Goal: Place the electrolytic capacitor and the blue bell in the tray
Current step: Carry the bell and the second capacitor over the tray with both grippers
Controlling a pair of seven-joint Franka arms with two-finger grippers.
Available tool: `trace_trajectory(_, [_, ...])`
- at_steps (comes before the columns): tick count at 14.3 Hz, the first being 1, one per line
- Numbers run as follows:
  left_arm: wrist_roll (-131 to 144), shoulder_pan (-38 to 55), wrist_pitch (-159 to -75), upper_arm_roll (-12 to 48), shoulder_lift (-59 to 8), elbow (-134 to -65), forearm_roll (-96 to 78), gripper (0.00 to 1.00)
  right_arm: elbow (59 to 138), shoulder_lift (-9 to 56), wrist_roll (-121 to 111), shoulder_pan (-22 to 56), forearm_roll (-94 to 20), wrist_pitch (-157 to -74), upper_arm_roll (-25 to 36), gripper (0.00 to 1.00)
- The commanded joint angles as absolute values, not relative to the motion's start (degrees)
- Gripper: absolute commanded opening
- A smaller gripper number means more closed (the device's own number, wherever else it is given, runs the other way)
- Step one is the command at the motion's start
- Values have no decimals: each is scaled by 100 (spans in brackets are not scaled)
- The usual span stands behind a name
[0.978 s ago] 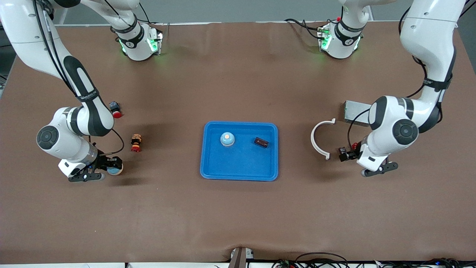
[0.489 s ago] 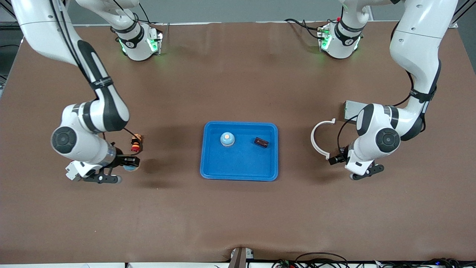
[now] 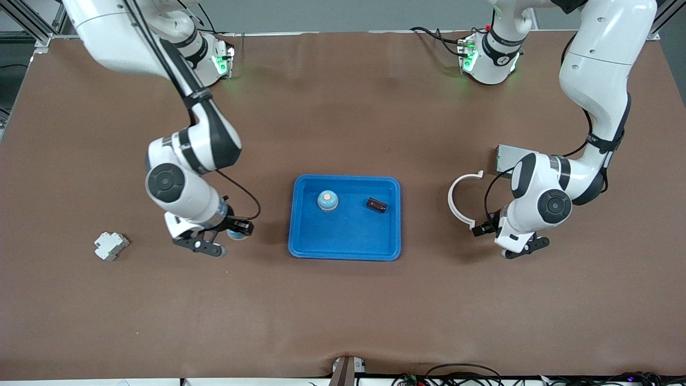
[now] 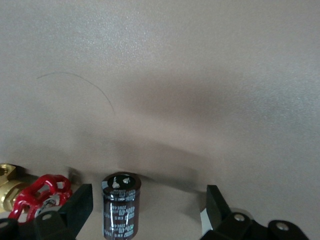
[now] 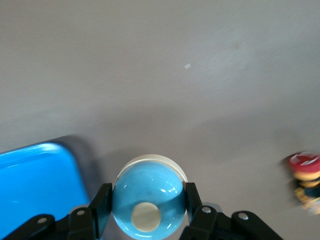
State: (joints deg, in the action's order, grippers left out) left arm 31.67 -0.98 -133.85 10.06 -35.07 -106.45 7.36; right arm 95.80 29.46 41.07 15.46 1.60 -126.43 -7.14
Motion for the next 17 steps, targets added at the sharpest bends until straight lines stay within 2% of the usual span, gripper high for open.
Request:
trace_trajectory(1, [3234, -97, -13430, 1002, -3524, -10687, 747, 100, 8958, 3409, 4867, 1924, 237, -12542, -650, 0])
trace_trajectory(7, [3234, -105, -13421, 1002, -3524, -10696, 747, 100, 7842, 4384, 6124, 2618, 325, -12542, -589, 0])
trace_trajectory(11, [3234, -123, -13421, 1002, -3524, -10696, 747, 51, 7357, 4929, 6827, 2935, 649, -12559, -580, 0])
trace_trajectory(16, [3243, -132, -13421, 1002, -3524, -10696, 747, 10, 6874, 5413, 7391, 3138, 791, -12647, -580, 0])
trace_trajectory(17, [3243, -132, -13421, 1002, -3524, -10696, 738, 4, 6803, 5475, 7470, 3164, 800, -12674, -589, 0])
